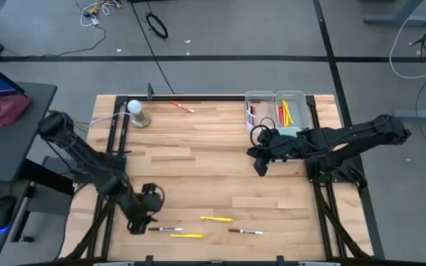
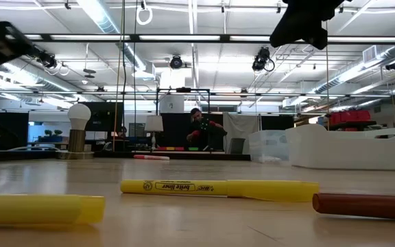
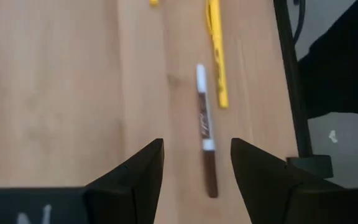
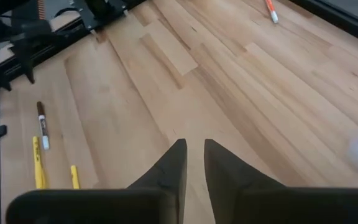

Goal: Pick & Place Markers
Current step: Put the dark brown marker pen into the transparent bin

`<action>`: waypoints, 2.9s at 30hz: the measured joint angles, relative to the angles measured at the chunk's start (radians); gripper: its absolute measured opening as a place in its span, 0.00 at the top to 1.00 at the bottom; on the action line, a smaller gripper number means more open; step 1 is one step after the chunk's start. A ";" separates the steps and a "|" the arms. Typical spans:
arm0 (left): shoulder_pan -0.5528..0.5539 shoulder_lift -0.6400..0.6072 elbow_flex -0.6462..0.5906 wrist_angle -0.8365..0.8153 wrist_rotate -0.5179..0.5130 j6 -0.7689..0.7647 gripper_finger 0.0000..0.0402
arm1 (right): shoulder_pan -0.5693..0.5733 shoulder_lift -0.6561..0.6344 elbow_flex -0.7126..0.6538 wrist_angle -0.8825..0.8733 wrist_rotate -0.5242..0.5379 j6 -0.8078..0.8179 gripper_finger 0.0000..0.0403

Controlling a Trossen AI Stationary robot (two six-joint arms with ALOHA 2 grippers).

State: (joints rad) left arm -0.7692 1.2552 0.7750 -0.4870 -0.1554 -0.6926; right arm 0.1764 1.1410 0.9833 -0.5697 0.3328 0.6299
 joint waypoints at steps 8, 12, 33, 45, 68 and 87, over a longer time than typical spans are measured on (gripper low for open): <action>-0.152 0.153 0.000 0.159 -0.080 -0.088 0.52 | -0.005 0.046 0.000 0.020 0.004 -0.017 0.89; -0.174 0.259 0.000 0.282 -0.080 -0.039 0.52 | -0.005 0.060 0.000 0.026 0.004 -0.010 0.89; -0.163 0.433 0.027 0.345 -0.103 -0.108 0.52 | -0.005 0.064 0.000 0.024 0.000 -0.016 0.89; -0.086 0.300 0.082 0.063 -0.378 -0.053 0.52 | -0.005 0.064 0.000 0.024 0.067 -0.040 0.89; 0.224 0.297 -0.208 0.368 -0.067 0.289 0.85 | -0.005 0.064 0.000 0.024 0.071 -0.009 0.89; 0.303 0.193 -0.067 0.355 -0.141 0.050 0.92 | -0.005 0.063 0.000 0.051 0.042 -0.010 0.89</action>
State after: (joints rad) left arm -0.4663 1.4481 0.7081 -0.1324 -0.2968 -0.6428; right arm 0.1719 1.2037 0.9829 -0.5189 0.3748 0.6201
